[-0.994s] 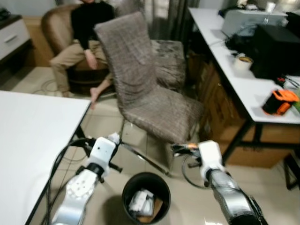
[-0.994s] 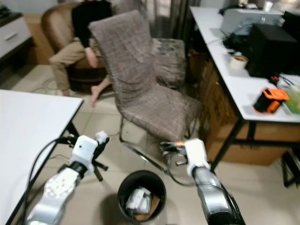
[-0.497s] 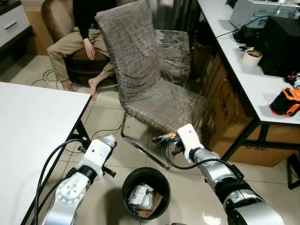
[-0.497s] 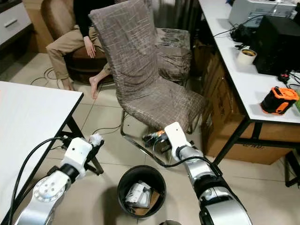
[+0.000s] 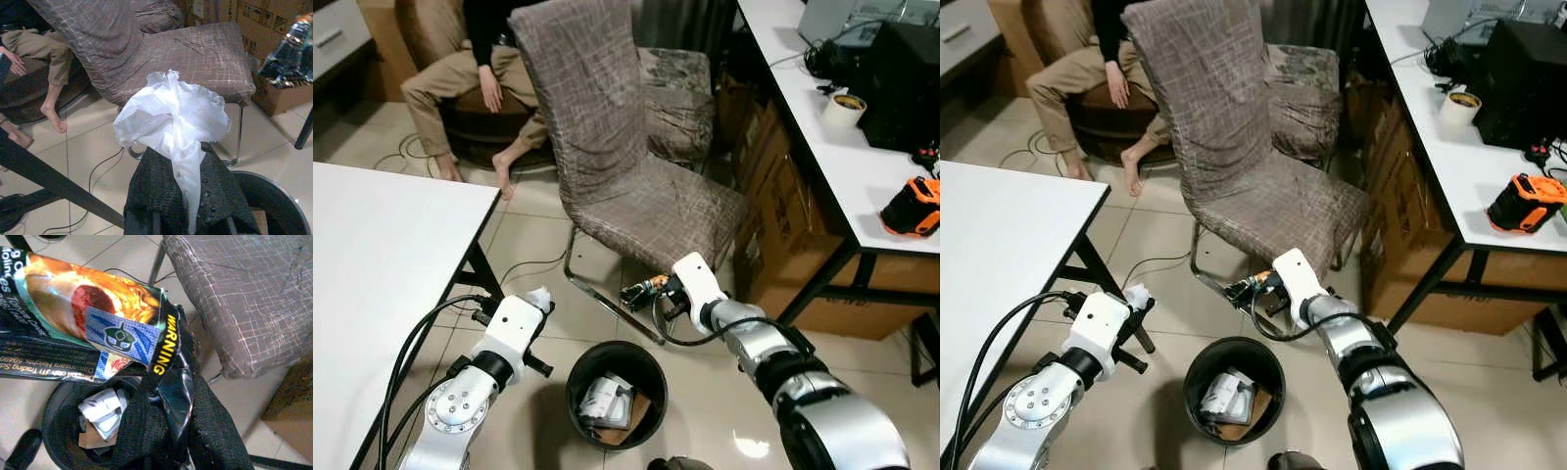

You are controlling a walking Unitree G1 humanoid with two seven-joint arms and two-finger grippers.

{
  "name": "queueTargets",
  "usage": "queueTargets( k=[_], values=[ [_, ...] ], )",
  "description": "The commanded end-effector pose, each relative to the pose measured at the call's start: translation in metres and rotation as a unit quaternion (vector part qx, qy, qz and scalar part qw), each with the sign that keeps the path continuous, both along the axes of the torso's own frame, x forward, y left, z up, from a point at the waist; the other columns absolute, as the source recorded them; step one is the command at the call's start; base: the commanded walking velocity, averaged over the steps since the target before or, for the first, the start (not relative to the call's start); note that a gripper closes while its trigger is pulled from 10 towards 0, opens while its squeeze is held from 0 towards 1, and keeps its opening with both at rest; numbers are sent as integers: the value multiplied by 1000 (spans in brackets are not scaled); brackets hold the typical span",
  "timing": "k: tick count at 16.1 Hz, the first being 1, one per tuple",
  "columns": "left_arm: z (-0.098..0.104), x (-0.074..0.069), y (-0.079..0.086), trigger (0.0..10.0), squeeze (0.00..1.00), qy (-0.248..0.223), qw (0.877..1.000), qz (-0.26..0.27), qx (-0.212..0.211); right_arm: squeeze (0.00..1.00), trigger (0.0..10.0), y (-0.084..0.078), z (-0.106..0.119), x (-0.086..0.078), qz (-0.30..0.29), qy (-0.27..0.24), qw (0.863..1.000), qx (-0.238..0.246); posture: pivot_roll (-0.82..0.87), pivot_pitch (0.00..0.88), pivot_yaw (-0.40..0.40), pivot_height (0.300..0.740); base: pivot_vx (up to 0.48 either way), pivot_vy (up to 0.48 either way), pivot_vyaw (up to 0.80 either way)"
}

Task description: Picking trash to rubbish bin

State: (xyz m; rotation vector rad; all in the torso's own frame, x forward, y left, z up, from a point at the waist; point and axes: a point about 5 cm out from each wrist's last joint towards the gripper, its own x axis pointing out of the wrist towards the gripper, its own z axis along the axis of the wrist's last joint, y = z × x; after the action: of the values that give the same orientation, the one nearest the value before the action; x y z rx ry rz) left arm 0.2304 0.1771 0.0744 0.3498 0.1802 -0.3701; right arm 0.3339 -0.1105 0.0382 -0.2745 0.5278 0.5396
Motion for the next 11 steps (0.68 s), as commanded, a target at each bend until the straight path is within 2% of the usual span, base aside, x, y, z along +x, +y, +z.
queueTargets(
  k=[1, 2, 3, 4, 11],
  values=[
    [3, -1, -1, 10000, 0, -2, 1000, -4, 3, 298, 10000, 4, 5, 3, 11, -3, 1000, 9, -106, 116, -59, 740, 0, 0, 0],
    [3, -2, -2, 10000, 0, -1, 1000, -4, 4, 349, 10000, 7, 7, 5, 16, -3, 1000, 14, -106, 116, -59, 740, 0, 0, 0],
    [3, -2, -2, 10000, 0, -1, 1000, -3, 4, 910, 10000, 10, 9, 5, 20, -2, 1000, 19, -103, 116, -63, 740, 0, 0, 0],
    [3, -2, -2, 10000, 0, -1, 1000, -2, 4, 1000, 10000, 12, 10, 6, 24, 1, 999, 26, -103, 116, -63, 740, 0, 0, 0],
    [5, 1, -2, 10000, 0, -3, 1000, 5, 3, 1000, 10000, 15, 11, 6, 36, 9, 999, 34, -100, 114, -67, 740, 0, 0, 0]
  ],
)
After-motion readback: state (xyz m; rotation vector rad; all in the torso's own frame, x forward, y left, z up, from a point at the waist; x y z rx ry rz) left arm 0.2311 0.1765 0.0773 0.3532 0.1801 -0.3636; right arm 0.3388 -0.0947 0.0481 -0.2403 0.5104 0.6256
